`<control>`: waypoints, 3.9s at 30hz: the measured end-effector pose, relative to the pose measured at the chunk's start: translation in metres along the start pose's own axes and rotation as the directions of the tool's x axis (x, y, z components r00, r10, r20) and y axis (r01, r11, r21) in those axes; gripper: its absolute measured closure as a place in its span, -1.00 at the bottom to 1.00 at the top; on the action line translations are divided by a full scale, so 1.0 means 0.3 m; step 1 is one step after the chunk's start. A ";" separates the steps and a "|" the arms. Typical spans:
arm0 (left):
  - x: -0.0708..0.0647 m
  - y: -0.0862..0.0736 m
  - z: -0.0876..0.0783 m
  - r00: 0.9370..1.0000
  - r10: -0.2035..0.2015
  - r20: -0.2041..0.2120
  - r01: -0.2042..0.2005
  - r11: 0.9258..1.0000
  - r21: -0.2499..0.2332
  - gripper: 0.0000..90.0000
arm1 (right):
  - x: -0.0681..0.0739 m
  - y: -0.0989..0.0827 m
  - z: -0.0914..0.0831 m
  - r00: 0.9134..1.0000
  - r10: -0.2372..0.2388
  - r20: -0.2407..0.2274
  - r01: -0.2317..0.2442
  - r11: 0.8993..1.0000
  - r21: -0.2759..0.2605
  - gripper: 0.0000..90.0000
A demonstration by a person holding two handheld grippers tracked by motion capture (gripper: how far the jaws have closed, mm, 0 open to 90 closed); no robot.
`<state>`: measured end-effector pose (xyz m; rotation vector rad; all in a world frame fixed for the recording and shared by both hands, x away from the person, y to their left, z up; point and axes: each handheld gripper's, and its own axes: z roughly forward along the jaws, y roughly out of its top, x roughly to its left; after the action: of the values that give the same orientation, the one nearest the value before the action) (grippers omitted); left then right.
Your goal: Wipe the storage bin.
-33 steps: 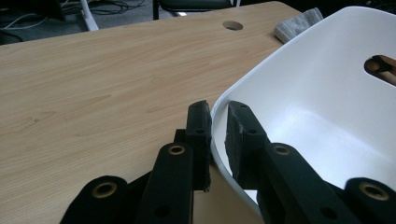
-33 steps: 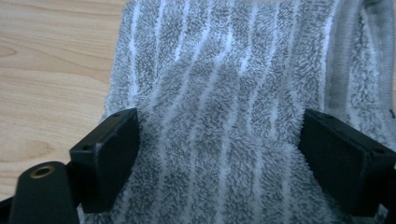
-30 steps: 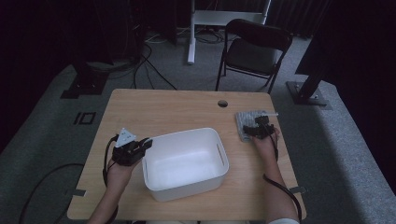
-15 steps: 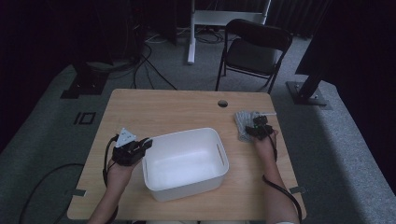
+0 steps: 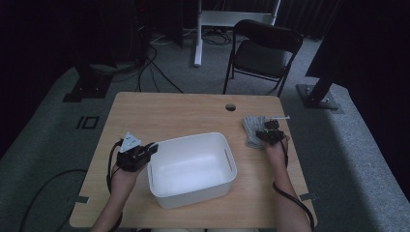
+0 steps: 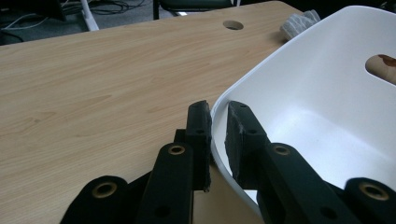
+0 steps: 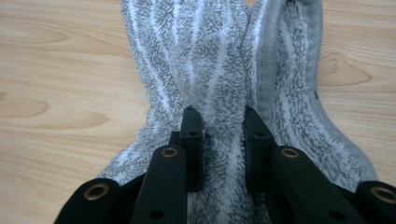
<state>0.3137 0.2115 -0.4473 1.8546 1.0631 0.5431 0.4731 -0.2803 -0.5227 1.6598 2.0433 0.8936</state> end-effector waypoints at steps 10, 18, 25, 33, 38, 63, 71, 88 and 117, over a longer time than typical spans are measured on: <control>-0.001 0.000 0.000 1.000 0.002 -0.003 -0.002 1.000 -0.001 0.77 | 0.027 -0.014 -0.100 0.998 -0.007 -0.057 0.003 0.998 -0.061 0.67; -0.002 0.000 0.000 1.000 0.001 -0.005 -0.001 1.000 0.000 0.77 | 0.046 -0.057 -0.185 0.994 -0.010 -0.105 0.001 0.996 -0.094 0.67; -0.002 0.000 0.001 1.000 0.001 -0.005 -0.001 1.000 0.000 0.77 | 0.063 -0.098 -0.241 0.991 -0.027 -0.130 0.011 0.993 -0.121 0.67; -0.002 0.002 0.002 1.000 0.004 -0.003 -0.004 1.000 0.001 0.77 | 0.092 -0.125 -0.322 0.988 -0.057 -0.147 0.034 0.987 -0.159 0.67; -0.002 0.003 0.004 1.000 0.003 -0.003 -0.003 1.000 0.001 0.77 | 0.104 -0.144 -0.383 0.983 -0.078 -0.169 0.045 0.980 -0.193 0.67; -0.005 0.009 0.016 1.000 0.013 -0.016 -0.013 1.000 0.000 0.77 | 0.294 -0.228 -0.647 0.895 -0.263 -0.361 0.142 0.934 -0.328 0.67; -0.006 0.009 0.016 1.000 0.016 -0.022 -0.015 1.000 0.002 0.77 | 0.341 -0.265 -0.692 0.853 -0.273 -0.444 0.114 0.929 -0.352 0.67; -0.008 0.010 0.019 1.000 0.011 -0.025 -0.011 1.000 0.000 0.77 | 0.395 -0.311 -0.609 0.875 -0.285 -0.392 0.175 0.940 -0.293 0.67; -0.008 0.011 0.023 1.000 0.000 -0.027 0.000 1.000 -0.003 0.76 | 0.382 -0.321 -0.564 0.875 -0.275 -0.399 0.165 0.943 -0.288 0.72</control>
<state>0.3189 0.2053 -0.4477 1.8496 1.0789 0.5708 0.2674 -0.2222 -0.4500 1.1355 2.2268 1.4696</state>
